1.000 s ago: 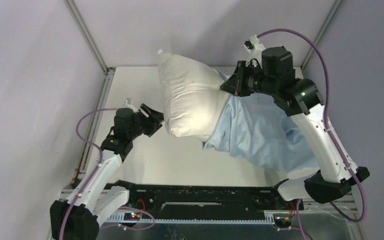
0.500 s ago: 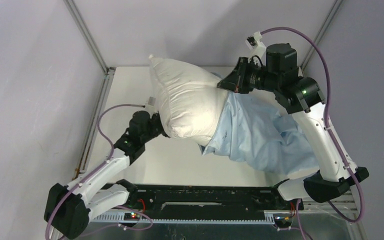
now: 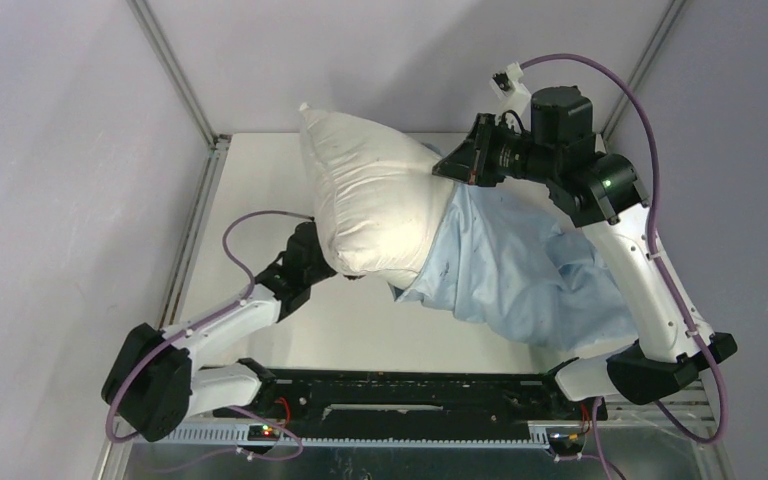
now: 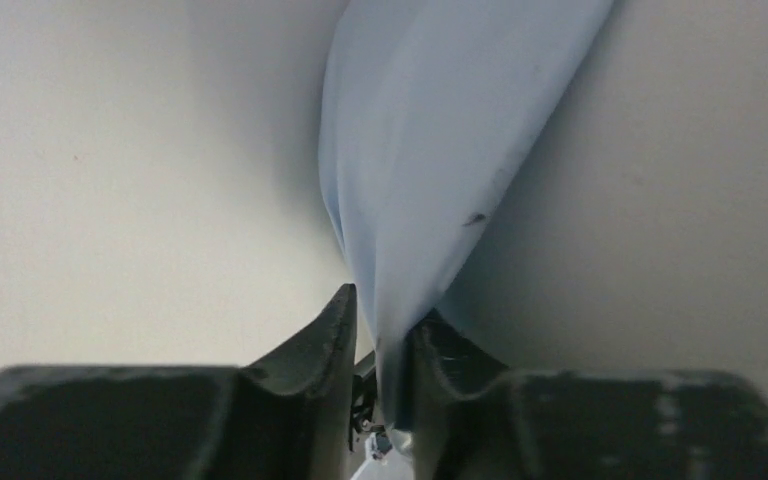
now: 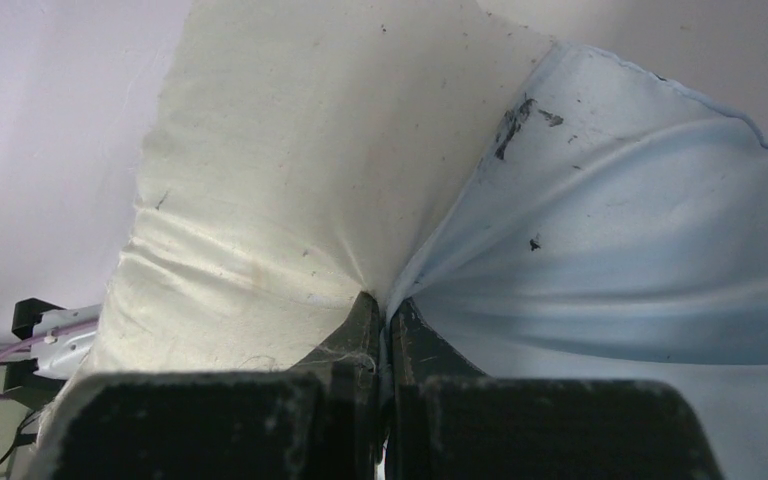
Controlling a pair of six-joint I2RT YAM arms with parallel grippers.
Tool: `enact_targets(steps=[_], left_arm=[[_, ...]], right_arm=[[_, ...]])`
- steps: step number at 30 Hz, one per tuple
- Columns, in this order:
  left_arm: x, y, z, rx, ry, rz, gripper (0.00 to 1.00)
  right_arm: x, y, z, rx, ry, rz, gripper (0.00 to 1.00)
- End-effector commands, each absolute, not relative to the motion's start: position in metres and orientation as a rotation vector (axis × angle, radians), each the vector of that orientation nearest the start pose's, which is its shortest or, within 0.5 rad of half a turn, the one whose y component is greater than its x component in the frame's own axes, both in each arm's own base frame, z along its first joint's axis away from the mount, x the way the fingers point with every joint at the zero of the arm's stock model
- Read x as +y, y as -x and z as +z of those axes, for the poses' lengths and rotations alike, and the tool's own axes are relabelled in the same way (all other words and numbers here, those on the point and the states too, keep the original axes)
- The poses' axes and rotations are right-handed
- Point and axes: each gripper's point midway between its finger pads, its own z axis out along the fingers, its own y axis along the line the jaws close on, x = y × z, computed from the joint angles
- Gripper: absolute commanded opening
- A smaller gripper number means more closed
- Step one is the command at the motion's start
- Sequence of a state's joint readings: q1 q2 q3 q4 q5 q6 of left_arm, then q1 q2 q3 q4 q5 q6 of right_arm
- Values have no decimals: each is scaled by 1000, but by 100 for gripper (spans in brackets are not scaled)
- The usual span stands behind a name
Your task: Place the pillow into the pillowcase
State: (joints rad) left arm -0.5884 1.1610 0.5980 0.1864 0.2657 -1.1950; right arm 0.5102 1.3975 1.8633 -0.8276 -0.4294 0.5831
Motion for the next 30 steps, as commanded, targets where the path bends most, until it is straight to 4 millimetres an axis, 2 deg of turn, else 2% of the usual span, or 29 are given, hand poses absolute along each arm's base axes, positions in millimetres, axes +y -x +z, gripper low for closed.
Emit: enact_targets(steps=[1, 5, 6, 9, 13, 15, 19, 21, 25, 30], left_arm=[[-286, -265, 231, 2037, 348, -1433, 19], [-282, -254, 272, 1966, 273, -1449, 2], [-278, -250, 283, 1944, 262, -1450, 0], [-260, -243, 305, 1889, 282, -1400, 0], [-222, -246, 317, 1822, 394, -1284, 0], [-215, -251, 315, 1831, 404, -1229, 0], [-221, -256, 310, 1869, 378, -1214, 0], [-222, -257, 304, 1884, 381, -1206, 0], [-221, -257, 299, 1890, 386, -1196, 0], [-220, -258, 299, 1893, 383, -1184, 0]], right_arm=[[256, -274, 480, 1821, 271, 1135, 0], [243, -285, 453, 1881, 223, 1046, 0], [239, -288, 446, 1898, 206, 1014, 0], [227, -296, 422, 1951, 162, 909, 0], [216, -299, 394, 2018, 137, 819, 0], [219, -294, 390, 2028, 153, 842, 2], [227, -276, 396, 2019, 219, 862, 33], [228, -268, 403, 2011, 238, 838, 42], [219, -261, 401, 2047, 243, 651, 52], [218, -259, 394, 2076, 262, 516, 52]])
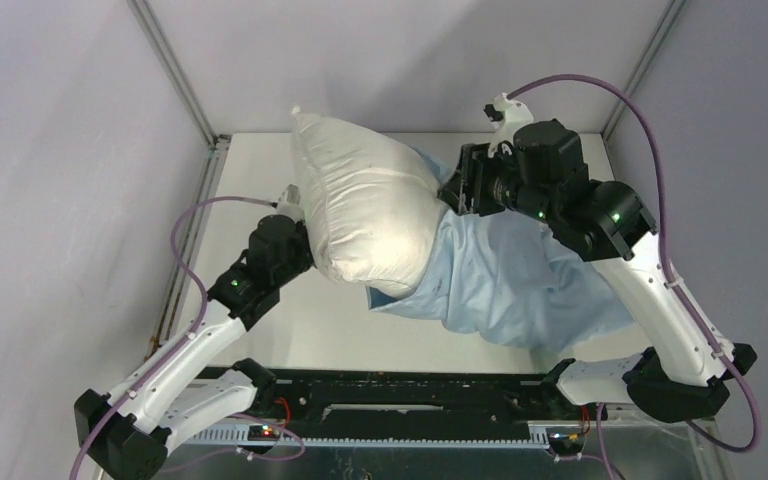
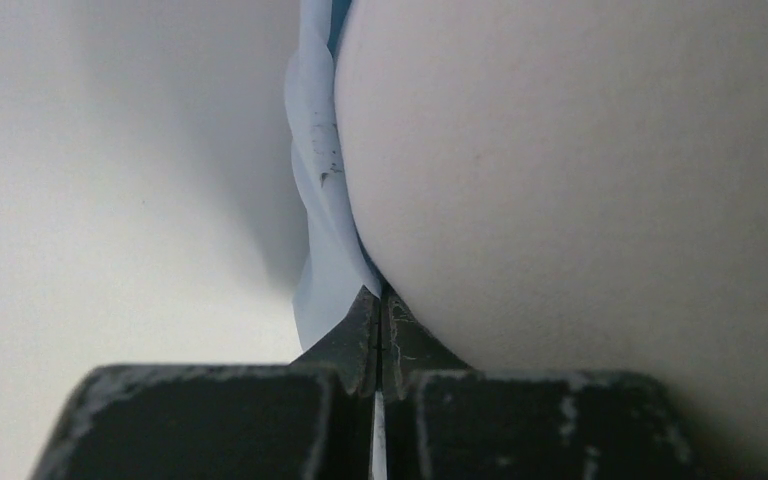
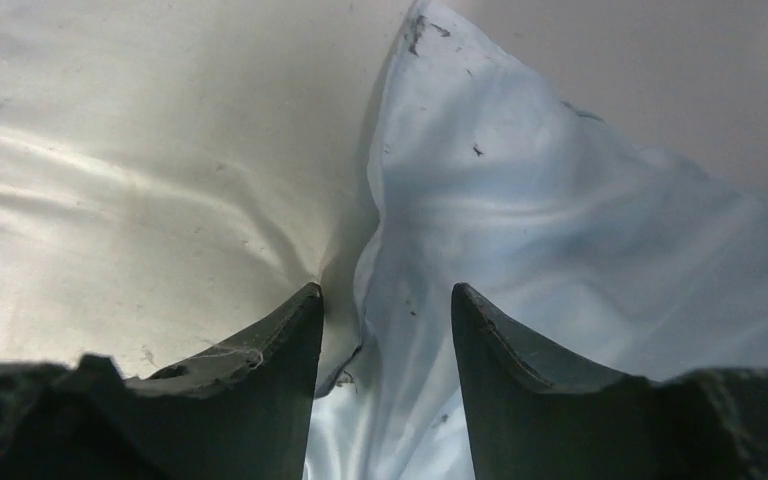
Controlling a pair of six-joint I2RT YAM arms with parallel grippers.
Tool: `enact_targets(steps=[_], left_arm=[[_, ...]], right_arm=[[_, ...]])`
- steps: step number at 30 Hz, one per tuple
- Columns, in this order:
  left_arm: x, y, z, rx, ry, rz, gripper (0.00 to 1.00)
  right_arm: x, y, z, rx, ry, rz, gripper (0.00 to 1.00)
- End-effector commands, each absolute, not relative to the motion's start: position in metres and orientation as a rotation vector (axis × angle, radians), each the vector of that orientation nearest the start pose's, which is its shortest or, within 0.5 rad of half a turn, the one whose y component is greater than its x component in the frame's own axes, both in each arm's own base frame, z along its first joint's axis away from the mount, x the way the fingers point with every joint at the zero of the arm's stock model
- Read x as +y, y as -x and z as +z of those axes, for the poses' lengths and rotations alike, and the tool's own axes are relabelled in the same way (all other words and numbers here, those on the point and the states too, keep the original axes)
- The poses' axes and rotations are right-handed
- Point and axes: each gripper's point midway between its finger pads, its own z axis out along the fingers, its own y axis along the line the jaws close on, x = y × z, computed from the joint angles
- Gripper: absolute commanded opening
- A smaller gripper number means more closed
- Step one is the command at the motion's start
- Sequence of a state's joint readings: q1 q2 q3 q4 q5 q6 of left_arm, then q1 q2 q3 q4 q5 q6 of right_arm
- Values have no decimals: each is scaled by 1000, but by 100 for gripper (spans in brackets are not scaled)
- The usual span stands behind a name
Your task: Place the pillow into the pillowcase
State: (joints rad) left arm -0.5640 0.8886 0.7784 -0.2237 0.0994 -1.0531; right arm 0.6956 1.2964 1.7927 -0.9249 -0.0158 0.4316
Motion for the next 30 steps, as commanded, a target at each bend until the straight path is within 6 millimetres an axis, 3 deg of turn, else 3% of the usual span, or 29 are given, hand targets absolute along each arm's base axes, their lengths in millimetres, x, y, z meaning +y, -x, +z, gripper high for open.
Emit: enact_targets(steps=[1, 8, 16, 18, 20, 23, 27, 30], left_arm=[[-220, -258, 299, 1896, 383, -1181, 0], [-221, -259, 296, 1907, 378, -1174, 0], [-218, -259, 298, 1907, 369, -1153, 0], [-217, -257, 306, 1893, 357, -1153, 0], [-215, -252, 323, 1858, 332, -1146, 0], [-213, -242, 383, 1764, 256, -1145, 0], [-194, -226, 501, 1521, 178, -1140, 0], [-181, -221, 576, 1380, 155, -1116, 0]], right_arm=[[218, -258, 395, 2076, 265, 488, 52], [214, -259, 404, 2054, 269, 303, 46], [207, -268, 404, 2050, 261, 97, 18], [211, -267, 412, 2035, 268, 126, 4], [216, -265, 427, 1999, 275, 143, 0], [222, -266, 458, 1925, 269, 195, 0], [220, -272, 489, 1834, 237, 259, 0], [225, -258, 524, 1734, 236, 405, 0]])
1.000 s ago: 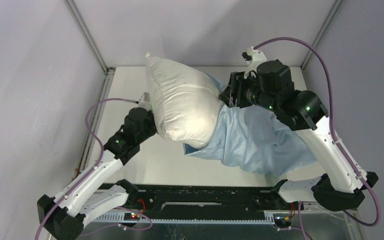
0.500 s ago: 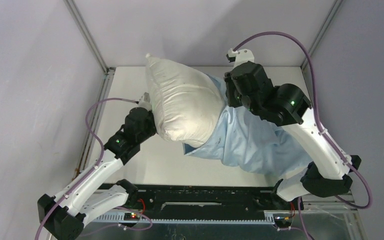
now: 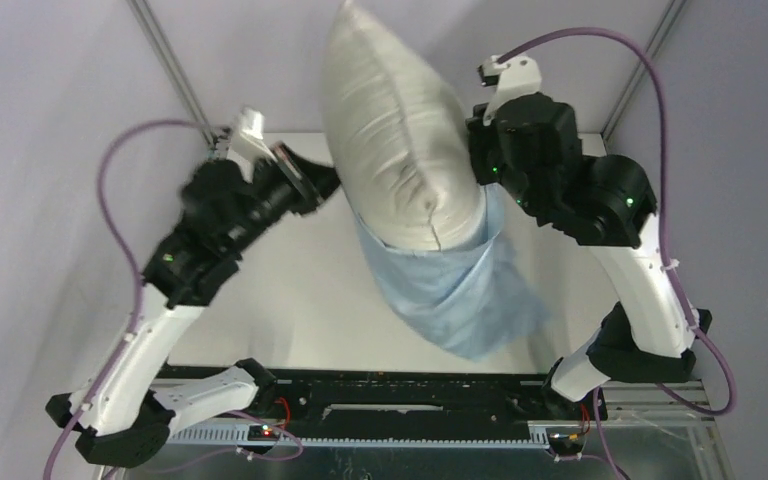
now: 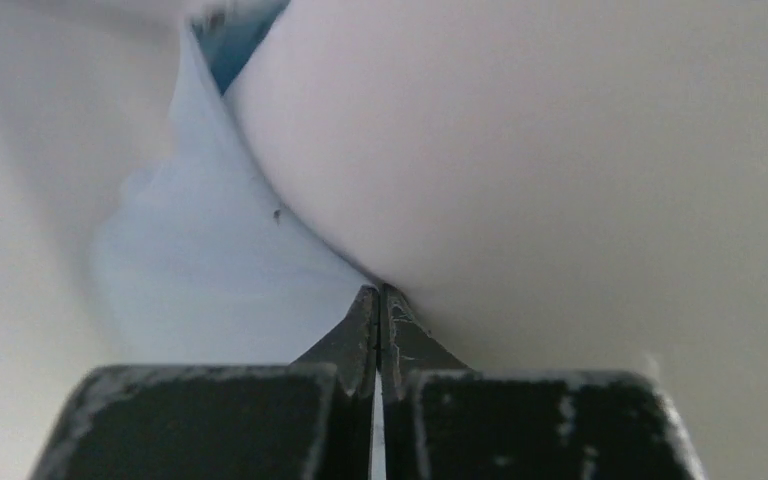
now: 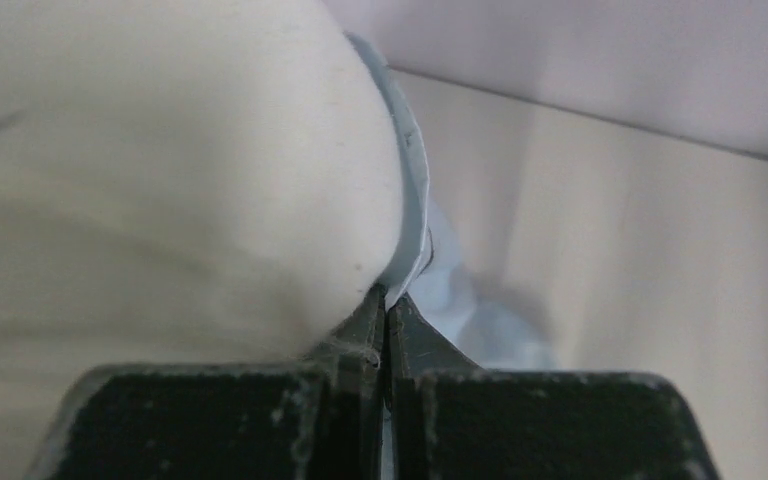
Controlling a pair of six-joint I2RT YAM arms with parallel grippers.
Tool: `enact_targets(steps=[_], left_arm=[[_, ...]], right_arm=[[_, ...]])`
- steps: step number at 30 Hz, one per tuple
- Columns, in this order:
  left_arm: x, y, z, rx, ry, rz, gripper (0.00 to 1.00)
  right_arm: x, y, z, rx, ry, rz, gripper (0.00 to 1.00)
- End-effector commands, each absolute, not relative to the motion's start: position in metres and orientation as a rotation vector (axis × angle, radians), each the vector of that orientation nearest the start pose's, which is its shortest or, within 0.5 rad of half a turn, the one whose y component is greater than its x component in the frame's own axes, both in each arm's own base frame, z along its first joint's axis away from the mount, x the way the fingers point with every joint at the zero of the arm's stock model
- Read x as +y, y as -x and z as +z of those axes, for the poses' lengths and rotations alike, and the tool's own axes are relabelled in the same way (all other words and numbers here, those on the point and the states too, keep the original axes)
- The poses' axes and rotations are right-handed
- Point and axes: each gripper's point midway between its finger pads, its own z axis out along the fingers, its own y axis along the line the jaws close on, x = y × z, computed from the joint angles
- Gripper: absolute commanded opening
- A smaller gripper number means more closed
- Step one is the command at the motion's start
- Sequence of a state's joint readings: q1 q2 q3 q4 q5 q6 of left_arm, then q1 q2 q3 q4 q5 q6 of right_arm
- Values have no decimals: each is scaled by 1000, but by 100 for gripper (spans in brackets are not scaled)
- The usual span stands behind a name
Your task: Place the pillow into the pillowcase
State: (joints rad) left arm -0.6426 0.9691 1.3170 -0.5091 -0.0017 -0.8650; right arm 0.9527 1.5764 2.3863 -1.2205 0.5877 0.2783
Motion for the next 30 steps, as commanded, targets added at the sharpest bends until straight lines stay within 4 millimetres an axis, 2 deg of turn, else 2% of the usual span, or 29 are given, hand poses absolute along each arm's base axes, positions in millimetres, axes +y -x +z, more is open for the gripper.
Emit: enact_targets(steps=[1, 2, 4, 6, 7, 8, 10, 12, 14, 16, 17, 18, 19, 21, 23, 26, 30], left_arm=[[-182, -223, 589, 1368, 151, -1114, 0], [-186, -225, 597, 1368, 141, -1121, 0], [-204, -225, 598, 1408, 97, -1148, 0], [-222, -212, 593, 1446, 20, -1163, 0], [-223, -205, 596, 1439, 11, -1163, 0], [-220, -195, 605, 1409, -3, -1184, 0], [-205, -182, 636, 1327, 7, -1202, 0], [-186, -183, 650, 1324, 50, -1133, 0], [-172, -195, 631, 1403, 126, -1024, 0], [-168, -202, 601, 1462, 174, -974, 0], [-173, -212, 567, 1528, 185, -924, 0], [-162, -210, 559, 1524, 227, -907, 0], [-162, -219, 526, 1585, 251, -855, 3], [-156, -224, 487, 1649, 292, -822, 20], [-158, -228, 457, 1701, 289, -836, 30], [-163, -231, 439, 1753, 265, -826, 47], [-164, -230, 438, 1763, 257, -827, 62]], right_arm=[[224, -253, 539, 1682, 233, 447, 0], [220, -248, 557, 1623, 218, 485, 0], [202, -241, 594, 1503, 159, 535, 0], [179, -240, 622, 1404, 95, 539, 0], [170, -244, 630, 1375, 67, 529, 0], [165, -248, 634, 1364, 46, 533, 0], [172, -252, 627, 1393, 67, 566, 0], [183, -250, 615, 1431, 104, 589, 0], [189, -250, 598, 1477, 122, 590, 0], [196, -250, 578, 1519, 155, 602, 0], [202, -251, 560, 1556, 179, 603, 0], [201, -249, 556, 1560, 181, 617, 0], [204, -250, 540, 1594, 194, 615, 0], [201, -246, 524, 1623, 191, 625, 0], [199, -240, 513, 1640, 191, 649, 0], [197, -232, 504, 1656, 189, 677, 0], [199, -229, 495, 1682, 194, 690, 0]])
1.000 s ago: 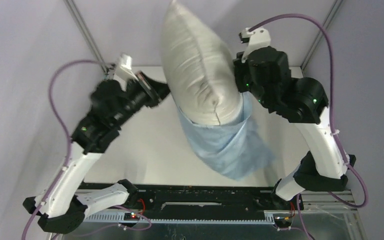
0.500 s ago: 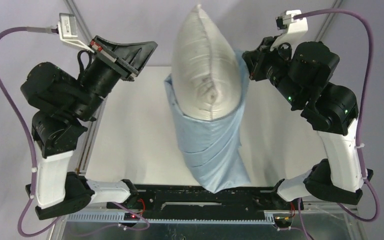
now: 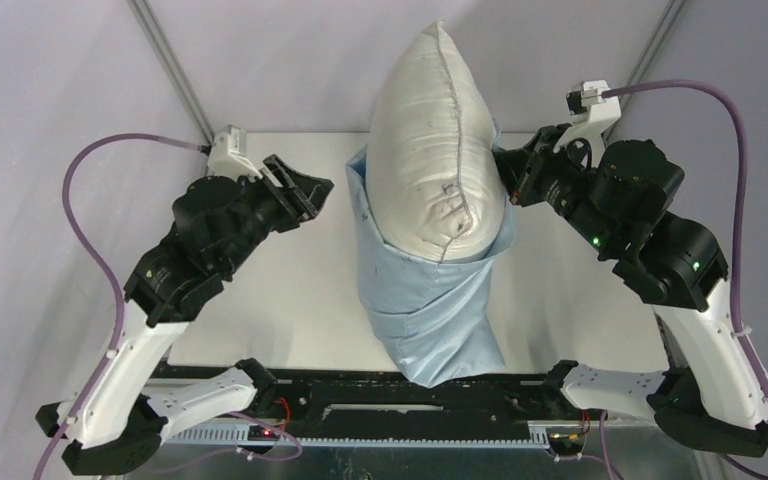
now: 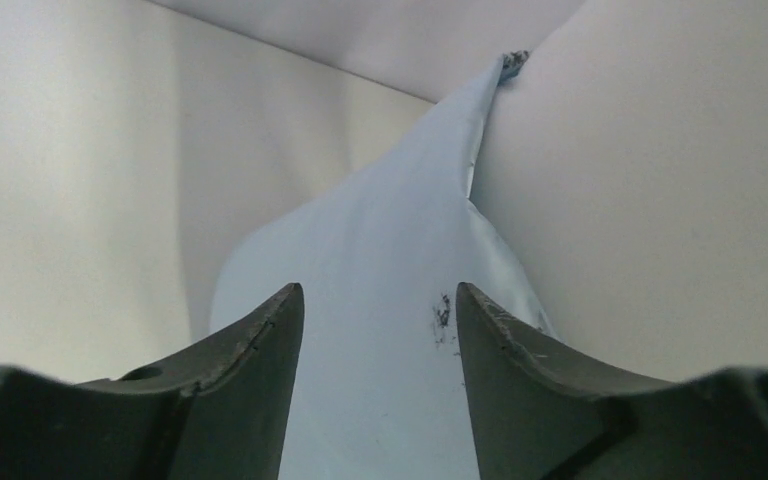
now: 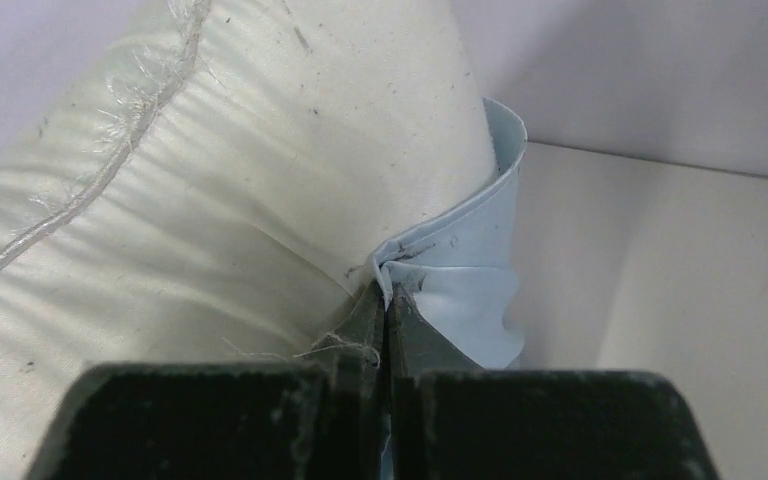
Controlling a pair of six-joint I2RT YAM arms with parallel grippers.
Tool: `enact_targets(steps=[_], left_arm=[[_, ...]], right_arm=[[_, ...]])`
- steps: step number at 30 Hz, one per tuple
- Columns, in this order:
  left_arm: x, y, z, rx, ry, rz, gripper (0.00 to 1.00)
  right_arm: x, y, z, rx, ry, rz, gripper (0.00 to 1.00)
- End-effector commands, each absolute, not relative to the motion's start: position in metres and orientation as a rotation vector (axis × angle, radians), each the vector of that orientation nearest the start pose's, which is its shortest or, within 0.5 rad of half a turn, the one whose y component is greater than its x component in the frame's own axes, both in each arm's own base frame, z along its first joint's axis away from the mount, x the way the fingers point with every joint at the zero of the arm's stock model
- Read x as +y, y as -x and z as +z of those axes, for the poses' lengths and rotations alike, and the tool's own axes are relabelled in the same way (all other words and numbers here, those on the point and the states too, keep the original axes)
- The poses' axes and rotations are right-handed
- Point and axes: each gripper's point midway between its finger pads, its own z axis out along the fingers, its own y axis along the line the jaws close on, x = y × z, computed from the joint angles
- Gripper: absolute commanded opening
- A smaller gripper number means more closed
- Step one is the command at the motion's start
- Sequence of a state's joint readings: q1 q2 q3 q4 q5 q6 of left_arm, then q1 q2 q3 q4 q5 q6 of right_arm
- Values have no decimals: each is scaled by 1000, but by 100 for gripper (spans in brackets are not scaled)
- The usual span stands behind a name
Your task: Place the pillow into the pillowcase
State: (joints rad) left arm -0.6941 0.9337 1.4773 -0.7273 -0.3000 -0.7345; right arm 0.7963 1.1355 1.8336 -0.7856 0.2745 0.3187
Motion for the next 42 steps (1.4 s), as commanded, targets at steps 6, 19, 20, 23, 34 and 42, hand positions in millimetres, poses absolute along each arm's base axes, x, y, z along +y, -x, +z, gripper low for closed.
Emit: enact_targets(steps=[6, 19, 20, 23, 34, 42], left_arm=[[-169, -233, 445, 1770, 244, -830, 79], [-189, -259, 423, 1912, 150, -679, 65], [-190, -260, 419, 1923, 145, -664, 63], [-191, -262, 408, 1952, 132, -637, 50], [-220, -243, 414, 1981, -3, -718, 52], [-223, -224, 496, 1752, 5, -880, 0]], right_arm=[[205, -228, 484, 1716, 212, 692, 0], [210, -226, 473, 1746, 238, 660, 0], [210, -226, 473, 1747, 240, 659, 0], [210, -224, 473, 1748, 247, 660, 0], [212, -228, 479, 1742, 275, 624, 0], [213, -240, 482, 1748, 285, 570, 0]])
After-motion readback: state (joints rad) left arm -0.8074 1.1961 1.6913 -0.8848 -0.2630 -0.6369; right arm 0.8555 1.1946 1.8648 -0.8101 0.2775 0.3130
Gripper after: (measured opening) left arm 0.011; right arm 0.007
